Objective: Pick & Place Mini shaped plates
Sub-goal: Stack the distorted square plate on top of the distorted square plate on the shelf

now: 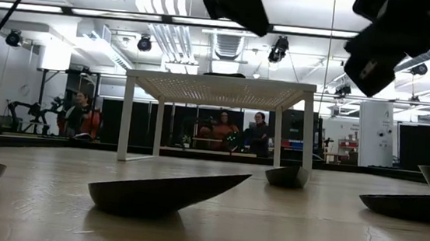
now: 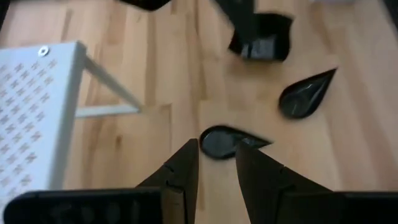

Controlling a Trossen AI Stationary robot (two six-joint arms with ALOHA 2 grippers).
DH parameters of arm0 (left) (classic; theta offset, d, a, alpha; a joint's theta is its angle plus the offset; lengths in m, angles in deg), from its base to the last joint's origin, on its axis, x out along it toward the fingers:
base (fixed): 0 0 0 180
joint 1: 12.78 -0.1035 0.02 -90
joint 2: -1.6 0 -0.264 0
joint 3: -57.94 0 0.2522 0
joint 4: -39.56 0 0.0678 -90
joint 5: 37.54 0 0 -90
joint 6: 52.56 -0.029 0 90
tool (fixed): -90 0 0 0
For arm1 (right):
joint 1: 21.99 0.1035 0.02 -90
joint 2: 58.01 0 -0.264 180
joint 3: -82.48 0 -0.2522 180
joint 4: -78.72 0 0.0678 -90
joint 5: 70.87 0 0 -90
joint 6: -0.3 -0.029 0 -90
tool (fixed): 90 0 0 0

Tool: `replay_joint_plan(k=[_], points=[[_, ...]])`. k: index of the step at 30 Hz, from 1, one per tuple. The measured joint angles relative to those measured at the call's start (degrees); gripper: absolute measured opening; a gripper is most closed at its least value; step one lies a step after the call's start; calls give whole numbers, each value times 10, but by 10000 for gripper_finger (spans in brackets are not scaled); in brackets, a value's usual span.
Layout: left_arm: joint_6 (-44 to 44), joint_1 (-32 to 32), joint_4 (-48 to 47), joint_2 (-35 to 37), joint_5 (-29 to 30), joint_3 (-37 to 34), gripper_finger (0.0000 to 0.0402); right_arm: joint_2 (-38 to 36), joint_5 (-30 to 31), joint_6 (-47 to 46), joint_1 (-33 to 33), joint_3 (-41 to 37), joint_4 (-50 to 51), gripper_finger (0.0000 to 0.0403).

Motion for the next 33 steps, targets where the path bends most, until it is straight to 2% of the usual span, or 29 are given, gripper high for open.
replay_joint_plan(k=[5,8,13,19,27,33], points=[[8,21,140,45,0,-103,101,2,-8,-41,1,52,154,8],[22,27,221,83,-1,-169,101,2,-18,-47,4,76,202,8],[37,32,364,148,-1,-282,99,2,-41,-66,4,102,225,9],[28,39,515,220,-24,-401,99,2,-38,-112,4,139,395,33],[18,57,600,272,-36,-491,99,15,-69,-127,7,129,471,93],[19,60,626,278,-35,-514,99,56,-112,-117,7,110,489,98]])
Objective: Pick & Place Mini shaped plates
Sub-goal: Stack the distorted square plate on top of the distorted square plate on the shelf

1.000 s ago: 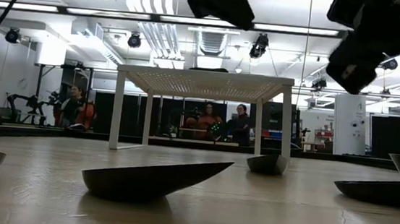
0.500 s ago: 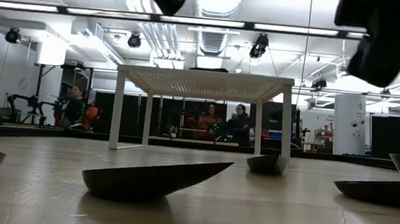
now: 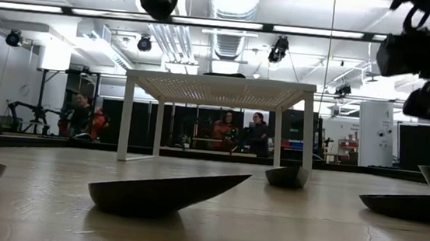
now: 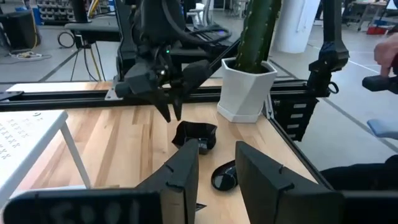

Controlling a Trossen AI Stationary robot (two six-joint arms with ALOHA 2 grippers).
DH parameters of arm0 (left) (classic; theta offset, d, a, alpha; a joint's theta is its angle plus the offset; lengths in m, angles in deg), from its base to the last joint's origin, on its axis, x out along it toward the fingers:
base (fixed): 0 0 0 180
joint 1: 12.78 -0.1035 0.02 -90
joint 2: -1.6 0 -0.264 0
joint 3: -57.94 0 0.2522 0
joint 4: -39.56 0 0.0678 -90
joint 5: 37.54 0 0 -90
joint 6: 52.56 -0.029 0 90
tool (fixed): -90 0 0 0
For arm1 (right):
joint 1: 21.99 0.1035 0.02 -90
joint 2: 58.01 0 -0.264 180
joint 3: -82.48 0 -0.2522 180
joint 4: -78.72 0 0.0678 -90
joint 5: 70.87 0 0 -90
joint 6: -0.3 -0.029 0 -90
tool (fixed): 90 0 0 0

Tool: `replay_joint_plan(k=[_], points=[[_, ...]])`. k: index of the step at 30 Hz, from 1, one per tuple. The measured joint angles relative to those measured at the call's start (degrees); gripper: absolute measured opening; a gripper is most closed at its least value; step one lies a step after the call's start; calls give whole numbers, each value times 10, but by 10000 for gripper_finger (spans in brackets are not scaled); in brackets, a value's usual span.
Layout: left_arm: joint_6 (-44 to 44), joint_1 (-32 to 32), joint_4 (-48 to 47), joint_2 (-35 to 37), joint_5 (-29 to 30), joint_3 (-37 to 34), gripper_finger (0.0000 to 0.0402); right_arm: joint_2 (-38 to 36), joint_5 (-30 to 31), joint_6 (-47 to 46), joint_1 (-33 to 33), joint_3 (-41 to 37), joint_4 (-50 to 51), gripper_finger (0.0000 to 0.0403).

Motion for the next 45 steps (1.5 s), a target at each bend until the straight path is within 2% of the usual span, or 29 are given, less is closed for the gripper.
replay_joint_plan(k=[13,20,27,38,45], points=[[0,0,0,0,0,-2,99,81,-6,29,1,-1,-15,80],[0,0,0,0,0,-2,99,87,-6,29,1,-1,-23,87],[0,-1,0,0,0,-2,99,90,-16,28,3,-1,-59,75],[0,0,0,-1,0,-2,99,136,-21,27,6,1,-63,79],[0,0,-1,-1,0,-2,99,130,-21,26,6,1,-62,55]])
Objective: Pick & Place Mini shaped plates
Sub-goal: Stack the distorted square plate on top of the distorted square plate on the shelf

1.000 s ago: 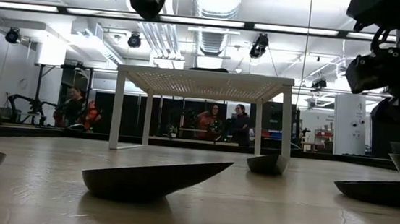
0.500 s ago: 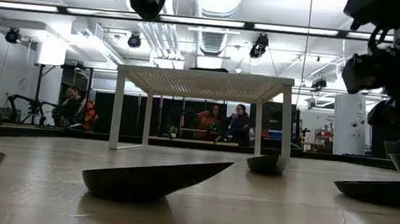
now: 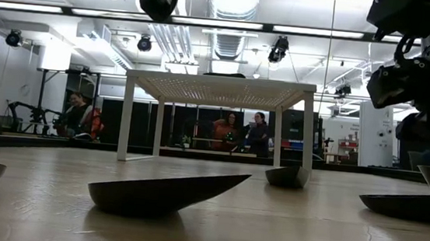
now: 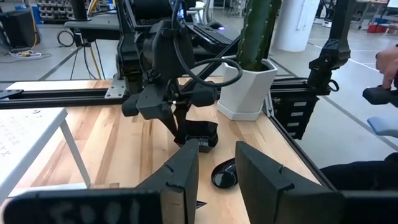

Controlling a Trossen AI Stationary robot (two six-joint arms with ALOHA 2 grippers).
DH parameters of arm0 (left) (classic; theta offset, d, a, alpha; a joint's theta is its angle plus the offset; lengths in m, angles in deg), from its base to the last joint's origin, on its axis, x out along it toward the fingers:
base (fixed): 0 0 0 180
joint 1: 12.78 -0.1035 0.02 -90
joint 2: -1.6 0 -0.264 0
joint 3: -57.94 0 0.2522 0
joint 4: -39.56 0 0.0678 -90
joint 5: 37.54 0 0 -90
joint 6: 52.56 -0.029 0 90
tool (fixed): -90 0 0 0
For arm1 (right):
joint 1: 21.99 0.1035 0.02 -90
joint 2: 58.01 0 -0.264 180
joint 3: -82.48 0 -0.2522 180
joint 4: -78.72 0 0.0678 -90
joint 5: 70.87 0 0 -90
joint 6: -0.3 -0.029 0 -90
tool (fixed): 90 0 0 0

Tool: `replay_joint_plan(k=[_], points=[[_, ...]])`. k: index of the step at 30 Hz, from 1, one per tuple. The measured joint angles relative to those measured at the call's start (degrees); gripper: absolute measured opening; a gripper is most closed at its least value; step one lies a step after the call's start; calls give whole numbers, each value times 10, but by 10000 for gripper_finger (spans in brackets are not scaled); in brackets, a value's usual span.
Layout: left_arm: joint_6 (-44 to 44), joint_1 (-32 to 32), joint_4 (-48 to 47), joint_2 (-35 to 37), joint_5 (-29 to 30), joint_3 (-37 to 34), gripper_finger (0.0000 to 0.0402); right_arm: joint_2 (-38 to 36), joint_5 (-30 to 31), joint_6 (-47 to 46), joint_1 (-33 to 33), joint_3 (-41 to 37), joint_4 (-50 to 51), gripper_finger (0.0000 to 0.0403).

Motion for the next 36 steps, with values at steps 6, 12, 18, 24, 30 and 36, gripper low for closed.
replay_joint_plan(k=[6,12,18,24,30,36], points=[[11,0,-15,0,1,0,99,0,0,-14,0,0,0,12],[16,0,-25,0,6,0,99,-3,-6,-34,-1,10,2,8],[-21,0,-25,0,7,5,99,-3,-25,-47,-12,63,5,8],[-105,1,-51,0,-6,27,99,-3,-51,-47,-47,124,8,8],[-216,7,-123,-25,-10,74,99,-3,-117,-86,-91,163,11,8],[-280,16,-190,-76,1,139,99,-3,-137,-137,-129,177,29,8]])
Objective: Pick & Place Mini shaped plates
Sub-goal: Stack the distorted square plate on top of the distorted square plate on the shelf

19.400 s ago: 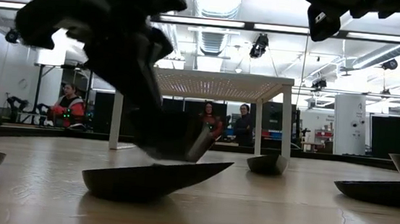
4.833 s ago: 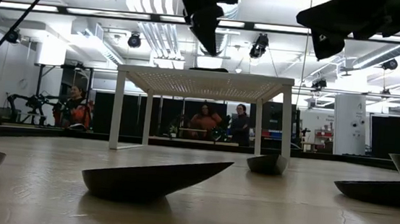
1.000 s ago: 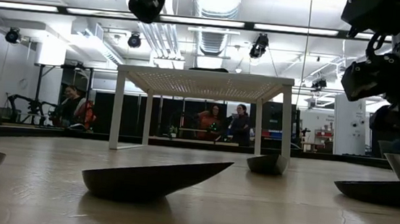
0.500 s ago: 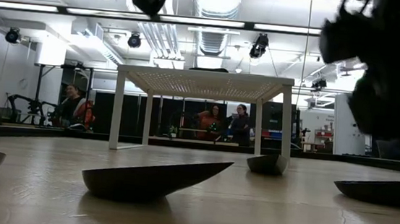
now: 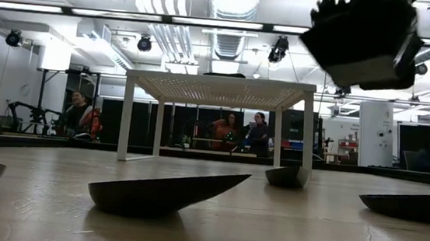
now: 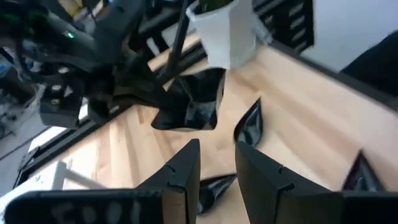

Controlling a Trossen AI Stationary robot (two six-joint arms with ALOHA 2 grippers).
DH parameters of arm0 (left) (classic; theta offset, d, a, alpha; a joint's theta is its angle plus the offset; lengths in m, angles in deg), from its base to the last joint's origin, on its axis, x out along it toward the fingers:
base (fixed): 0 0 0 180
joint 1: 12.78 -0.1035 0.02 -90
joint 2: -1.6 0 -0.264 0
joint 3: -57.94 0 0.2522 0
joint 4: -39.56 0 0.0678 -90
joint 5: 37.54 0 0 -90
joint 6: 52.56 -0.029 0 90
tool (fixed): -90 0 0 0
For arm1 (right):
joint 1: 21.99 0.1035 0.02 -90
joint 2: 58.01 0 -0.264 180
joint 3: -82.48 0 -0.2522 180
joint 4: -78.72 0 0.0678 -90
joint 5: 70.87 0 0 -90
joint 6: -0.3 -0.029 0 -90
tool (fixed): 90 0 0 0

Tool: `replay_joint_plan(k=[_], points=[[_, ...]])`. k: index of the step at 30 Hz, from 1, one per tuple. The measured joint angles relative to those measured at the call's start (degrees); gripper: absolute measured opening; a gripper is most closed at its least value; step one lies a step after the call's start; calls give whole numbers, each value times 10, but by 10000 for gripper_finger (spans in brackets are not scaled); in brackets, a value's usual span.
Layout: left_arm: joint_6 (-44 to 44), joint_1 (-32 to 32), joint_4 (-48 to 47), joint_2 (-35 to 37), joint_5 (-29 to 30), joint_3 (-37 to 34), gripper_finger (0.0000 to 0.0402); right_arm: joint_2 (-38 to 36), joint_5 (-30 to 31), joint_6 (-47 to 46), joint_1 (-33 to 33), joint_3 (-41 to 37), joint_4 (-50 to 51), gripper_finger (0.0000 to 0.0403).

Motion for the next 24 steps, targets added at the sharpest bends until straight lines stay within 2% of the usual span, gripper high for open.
replay_joint_plan(k=[4,11,16,24], points=[[-9,-1,-53,-33,33,54,99,0,0,-16,-21,4,9,8],[-37,0,-145,-107,46,154,99,0,-11,-26,-45,6,9,8],[-57,-1,-182,-159,89,214,99,0,-15,-27,-47,5,11,8],[-80,-1,-242,-229,90,300,99,0,-14,-24,-47,5,11,8]])
